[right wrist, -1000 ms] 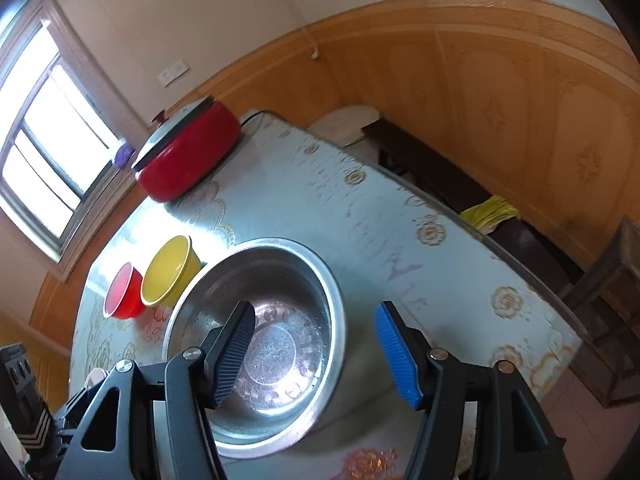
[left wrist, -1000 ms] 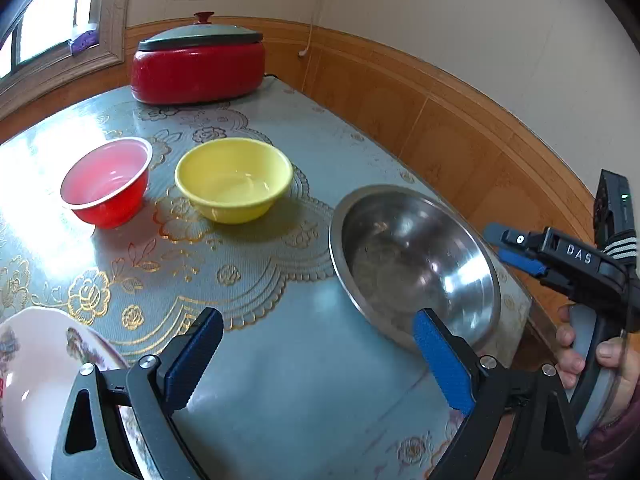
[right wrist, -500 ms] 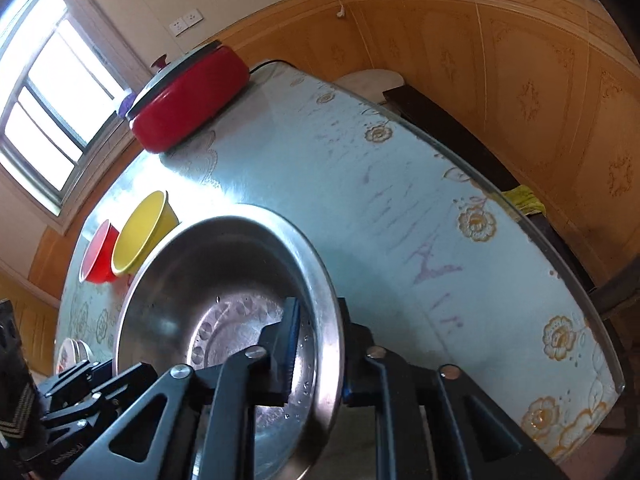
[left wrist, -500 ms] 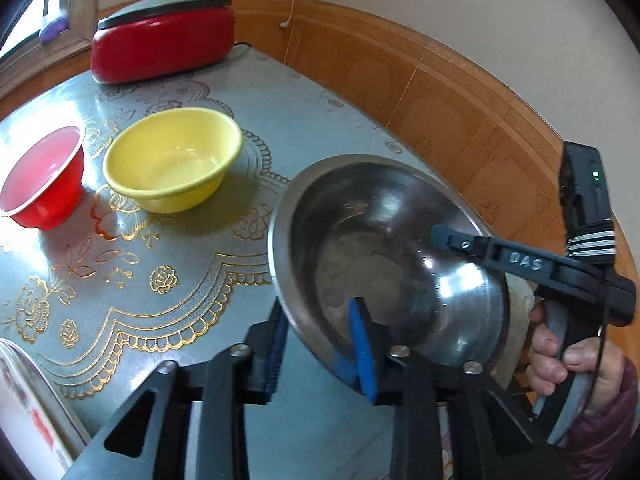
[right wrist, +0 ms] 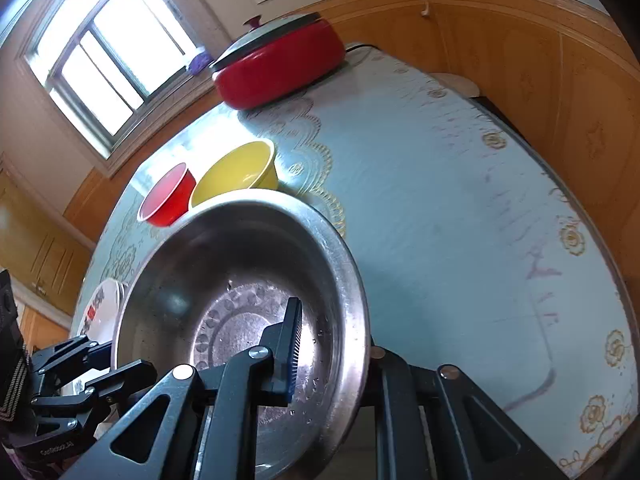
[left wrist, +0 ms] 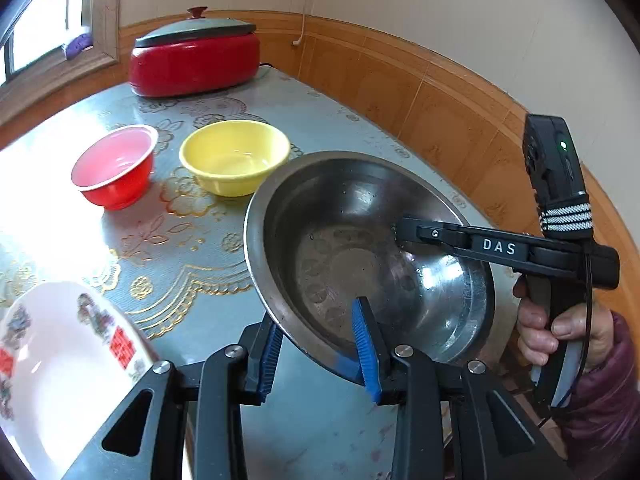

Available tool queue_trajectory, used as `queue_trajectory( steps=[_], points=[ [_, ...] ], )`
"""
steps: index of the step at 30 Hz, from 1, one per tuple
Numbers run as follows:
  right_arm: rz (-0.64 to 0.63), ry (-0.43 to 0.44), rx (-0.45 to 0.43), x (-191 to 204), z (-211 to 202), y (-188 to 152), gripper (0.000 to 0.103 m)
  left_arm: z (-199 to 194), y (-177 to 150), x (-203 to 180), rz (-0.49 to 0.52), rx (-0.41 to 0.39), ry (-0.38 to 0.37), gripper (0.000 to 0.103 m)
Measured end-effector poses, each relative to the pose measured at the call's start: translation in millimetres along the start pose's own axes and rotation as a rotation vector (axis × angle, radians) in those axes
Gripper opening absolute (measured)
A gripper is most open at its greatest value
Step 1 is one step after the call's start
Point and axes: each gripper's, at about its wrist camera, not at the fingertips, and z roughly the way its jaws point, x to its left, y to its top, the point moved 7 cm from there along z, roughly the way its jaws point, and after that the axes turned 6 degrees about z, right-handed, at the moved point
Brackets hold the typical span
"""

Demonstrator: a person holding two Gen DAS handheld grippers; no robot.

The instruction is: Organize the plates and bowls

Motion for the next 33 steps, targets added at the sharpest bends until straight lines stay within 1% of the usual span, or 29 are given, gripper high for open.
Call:
queue_trajectory(
  steps=[4, 6, 8, 9, 10, 13, 15, 17, 18, 19, 20, 23, 26, 28, 30, 31, 33],
  points=[
    [-0.023, 0.013, 0.057, 7.3, 15.6, -11.0, 0.014, -1.6, -13.5, 3.0, -0.014, 0.019, 0.032, 0.035],
    [-0.028, 0.021, 0.082, 10.2, 22.6, -14.6, 0.016, 0.7, -20.8, 9.3, -0.038, 0.042, 0.056, 0.039],
    [-0.049, 0.026, 0.084, 15.5, 24.9, -15.5, 0.018, 1.7, -25.2, 11.4, -0.035, 0.056, 0.081, 0.042],
    [-0.051, 0.031, 0.076, 17.4, 24.1, -15.3, 0.019, 2.2, -26.3, 12.4, -0.035, 0.058, 0.097, 0.047],
    [-0.048, 0.043, 0.074, 19.0, 23.7, -14.8, 0.024, 1.4, -26.2, 12.6, -0.039, 0.054, 0.107, 0.05],
    [-0.046, 0.057, 0.07, 19.8, 23.1, -15.6, 0.029, -9.1, -25.2, 5.8, -0.018, 0.011, 0.128, 0.053],
    [-0.041, 0.06, 0.058, 17.7, 19.9, -15.7, 0.033, -18.0, -26.5, 2.7, 0.001, -0.017, 0.148, 0.059],
    [-0.032, 0.06, 0.037, 16.0, 15.8, -14.6, 0.041, -23.9, -30.1, 2.3, 0.015, -0.034, 0.153, 0.062],
    [-0.034, 0.059, 0.031, 17.3, 14.5, -13.0, 0.043, -26.1, -32.2, 3.4, 0.016, -0.038, 0.155, 0.065],
    [-0.044, 0.055, 0.03, 19.0, 14.3, -12.6, 0.046, -25.2, -32.7, 5.7, 0.01, -0.04, 0.153, 0.066],
    [-0.05, 0.051, 0.032, 20.8, 14.8, -13.0, 0.047, -26.4, -31.8, 8.3, 0.002, -0.046, 0.145, 0.067],
    [-0.03, 0.061, 0.037, 23.4, 17.9, -12.1, 0.047, -34.2, -27.9, 15.3, -0.018, -0.079, 0.133, 0.067],
    [-0.022, 0.01, 0.024, 22.6, 20.0, -11.4, 0.047, -40.8, -23.6, 20.7, -0.022, -0.1, 0.119, 0.069],
    [-0.037, -0.034, 0.032, 22.7, 20.9, -11.8, 0.048, -47.6, -20.3, 22.4, -0.02, -0.12, 0.102, 0.07],
    [-0.059, -0.09, 0.033, 23.6, 23.2, -10.6, 0.049, -54.7, -17.6, 25.8, -0.017, -0.141, 0.091, 0.076],
    [-0.057, -0.104, 0.036, 24.2, 24.9, -10.5, 0.05, -56.7, -17.2, 28.9, -0.02, -0.144, 0.086, 0.077],
    [-0.01, -0.078, 0.062, 26.4, 30.1, -11.4, 0.051, -59.7, -19.5, 34.8, -0.028, -0.137, 0.07, 0.077]
  ],
)
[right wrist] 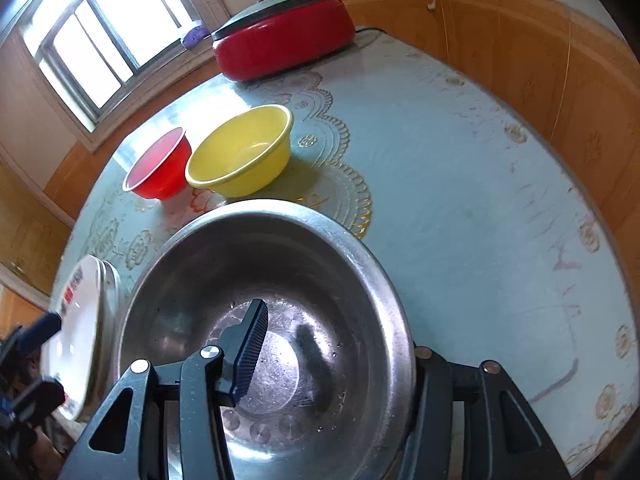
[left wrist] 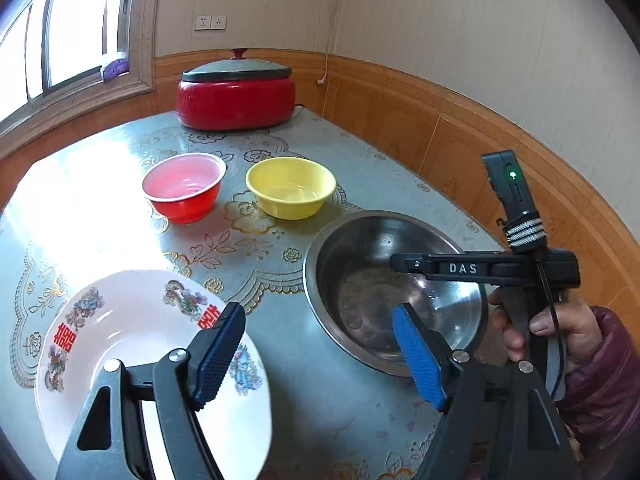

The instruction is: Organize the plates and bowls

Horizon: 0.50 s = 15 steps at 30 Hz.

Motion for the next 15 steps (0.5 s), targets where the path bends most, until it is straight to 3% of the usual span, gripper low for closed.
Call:
queue_trajectory(
  steps=[5, 8, 9, 12, 13, 15],
  points=[
    [0.081, 0.014, 0.011, 7.2, 5.2, 1.7, 0.051, -11.5, -5.6, 14.3, -0.039, 0.002, -0.016, 0.077],
    [0.112, -0.051, 0.042, 1.3, 6.6, -3.2, 0.051, -15.5, -11.9, 21.6, -0.062, 0.005, -0.037, 0.077],
    [0.12, -0.044, 0.044, 1.5, 5.0, -3.7, 0.053, -16.3, -14.2, 24.2, -0.071, 0.007, -0.041, 0.077],
    [0.225, 0.126, 0.057, 4.7, -1.4, -2.4, 0.06, -20.2, -18.6, 29.8, -0.093, -0.006, -0.066, 0.077],
    [0.226, 0.131, 0.047, 5.0, -3.5, -0.9, 0.061, -20.5, -19.6, 31.1, -0.098, -0.011, -0.069, 0.077],
    [0.213, 0.057, 0.011, 3.5, -6.7, 1.2, 0.062, -21.8, -20.9, 32.2, -0.099, -0.015, -0.075, 0.077]
  ],
)
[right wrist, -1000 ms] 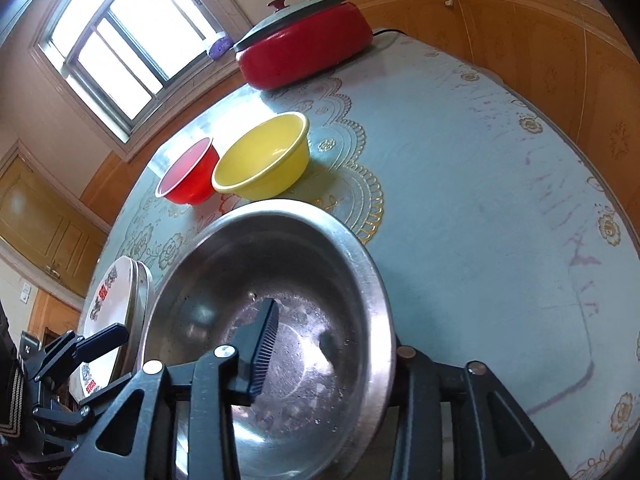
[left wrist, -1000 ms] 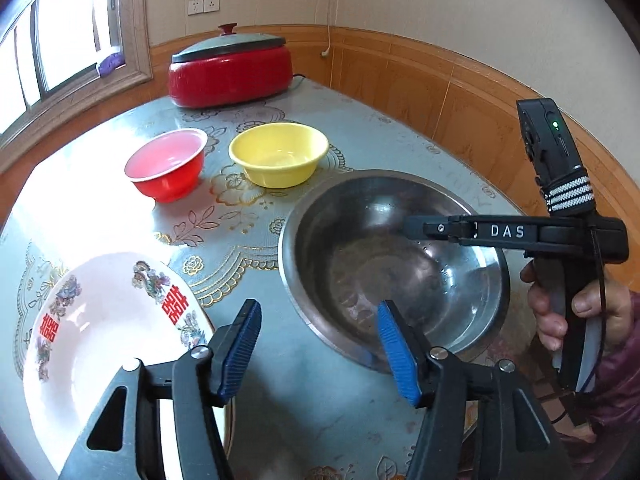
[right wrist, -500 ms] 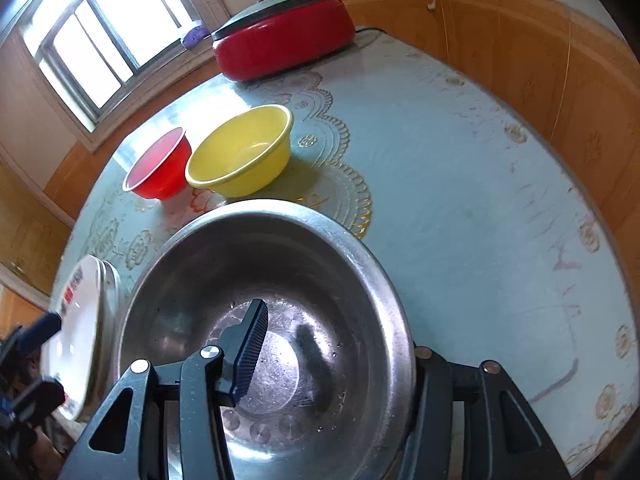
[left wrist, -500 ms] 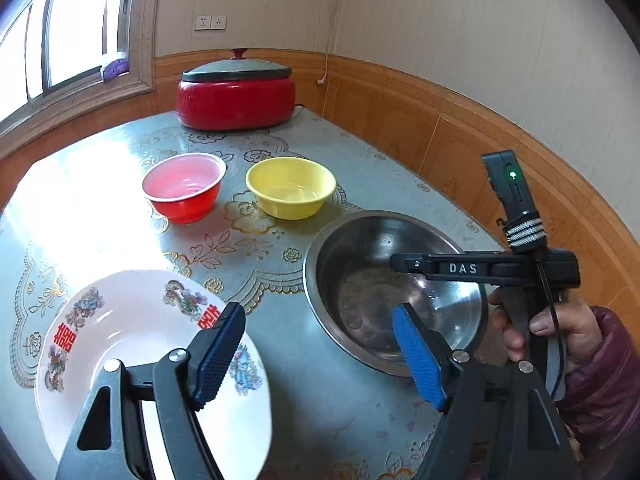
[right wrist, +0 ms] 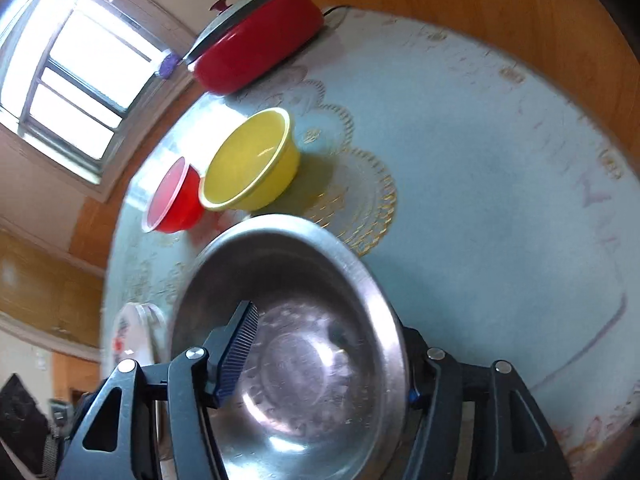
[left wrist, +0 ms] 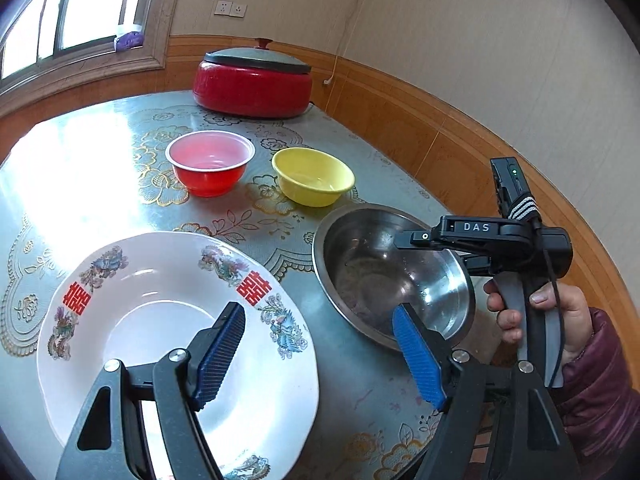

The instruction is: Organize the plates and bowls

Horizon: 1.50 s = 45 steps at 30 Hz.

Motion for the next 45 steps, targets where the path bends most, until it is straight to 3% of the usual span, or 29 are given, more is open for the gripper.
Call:
queue_trajectory(
  steps=[6, 12, 17, 21, 23, 26, 33, 40, 45],
  points=[
    [-0.007, -0.076, -0.115, -7.6, -27.5, 0.4, 0.063, 0.1, 3.2, 3.2, 0.015, -0.008, -0.009, 0.079],
    [-0.048, -0.071, -0.163, -5.8, -41.3, 7.4, 0.063, 8.8, 14.8, 2.2, 0.02, 0.007, 0.013, 0.077],
    [-0.115, -0.012, -0.125, 11.8, -31.6, 21.9, 0.063, 17.6, 32.5, 4.7, 0.003, -0.005, 0.074, 0.077],
    [-0.164, 0.051, -0.084, 25.9, -23.4, 38.6, 0.062, 24.7, 54.1, 8.3, -0.084, -0.051, 0.052, 0.077],
    [-0.201, 0.058, -0.074, 31.4, -20.9, 47.1, 0.046, 25.0, 66.6, 10.2, -0.118, -0.102, 0.062, 0.08],
    [-0.263, 0.076, -0.035, 40.0, -13.1, 58.0, 0.034, 31.2, 84.2, 10.4, -0.13, -0.138, 0.096, 0.099],
    [-0.336, 0.123, 0.025, 54.2, 7.1, 83.3, 0.031, 63.3, 112.7, 8.0, -0.158, -0.071, 0.127, 0.099],
    [-0.323, 0.161, 0.089, 52.9, 35.1, 107.2, 0.031, 109.2, 111.8, 24.4, -0.237, 0.09, 0.22, 0.099],
    [-0.3, 0.186, 0.105, 47.0, 50.5, 121.5, 0.031, 127.9, 114.7, 31.7, -0.326, 0.115, 0.181, 0.097]
  ],
)
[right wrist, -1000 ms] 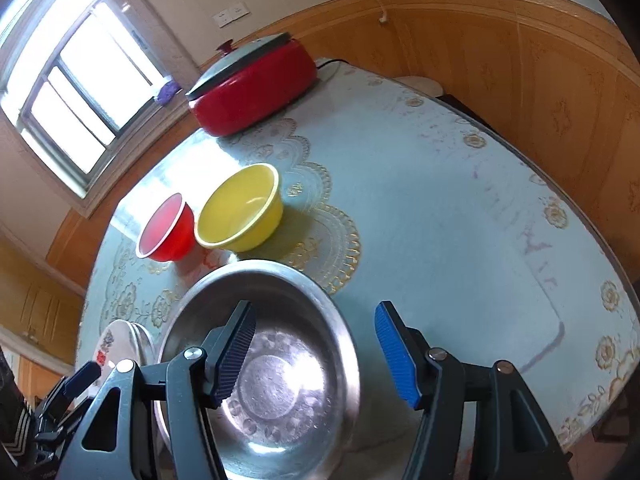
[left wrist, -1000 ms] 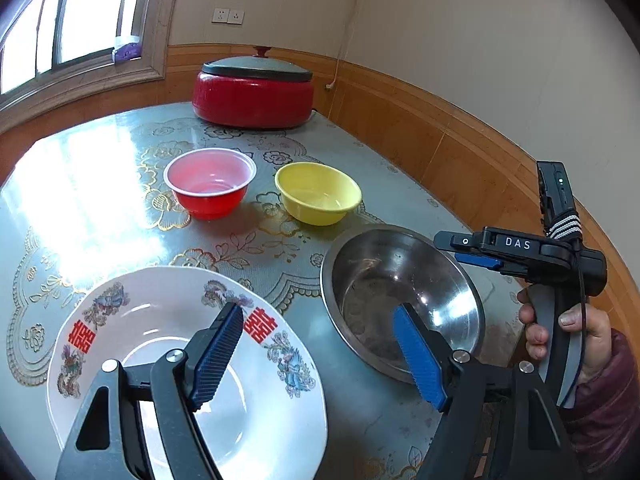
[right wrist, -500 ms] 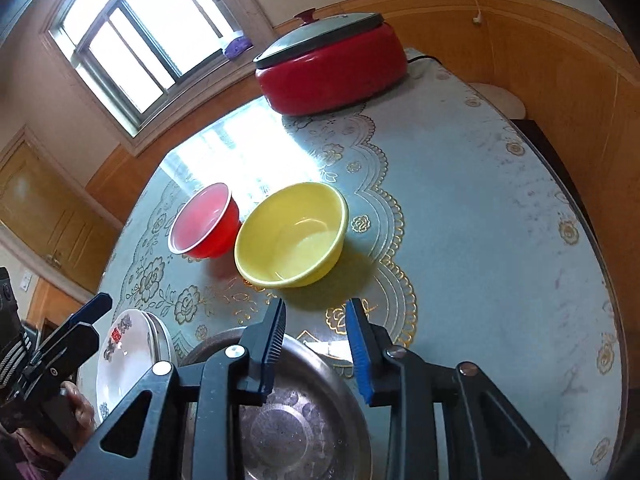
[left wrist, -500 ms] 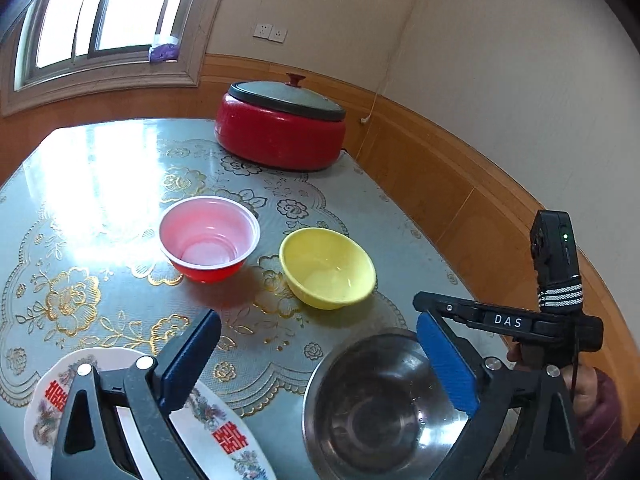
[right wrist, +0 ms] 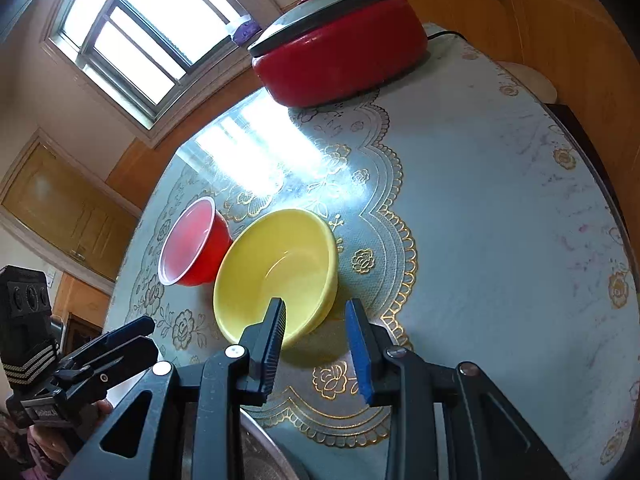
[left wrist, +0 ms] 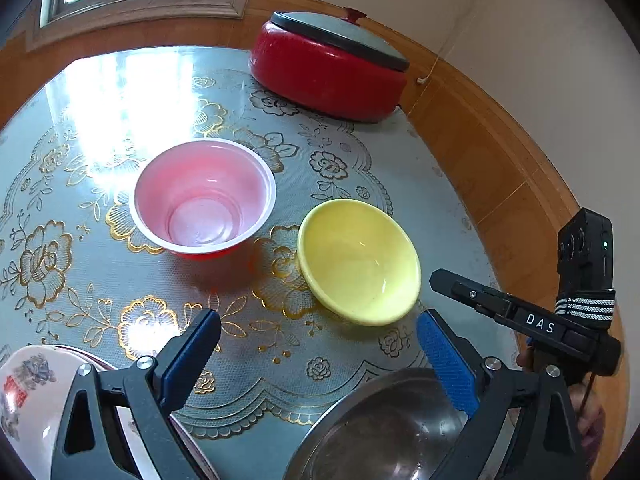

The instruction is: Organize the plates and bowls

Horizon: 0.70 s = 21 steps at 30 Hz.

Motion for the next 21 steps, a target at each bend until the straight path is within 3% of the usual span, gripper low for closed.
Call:
queue_trajectory(
  steps=[7, 9, 13, 15, 18, 21],
  points=[
    [-0.018, -0.004, -0.025, -7.0, 10.7, 8.3, 0.026, 29.0, 14.1, -10.6, 0.028, 0.045, 0.042, 0.086],
    [-0.025, -0.005, -0.029, -7.3, 13.6, 10.4, 0.024, 39.3, 15.8, -6.7, 0.002, 0.068, 0.017, 0.062],
    [-0.042, 0.007, -0.006, -4.1, 24.9, 11.4, 0.021, 54.4, 19.5, -1.7, -0.013, 0.09, 0.023, 0.053],
    [-0.043, -0.001, 0.021, -6.0, 33.2, 10.1, 0.01, 57.3, 20.9, -0.4, -0.013, 0.092, 0.024, 0.043],
    [-0.053, 0.0, 0.016, -3.3, 30.6, 8.1, 0.006, 55.9, 21.4, -0.6, 0.005, 0.09, 0.022, 0.029],
    [-0.062, 0.0, -0.006, 0.6, 19.3, 7.1, 0.006, 45.1, 21.1, -3.0, 0.007, 0.07, -0.001, 0.026]
  ],
)
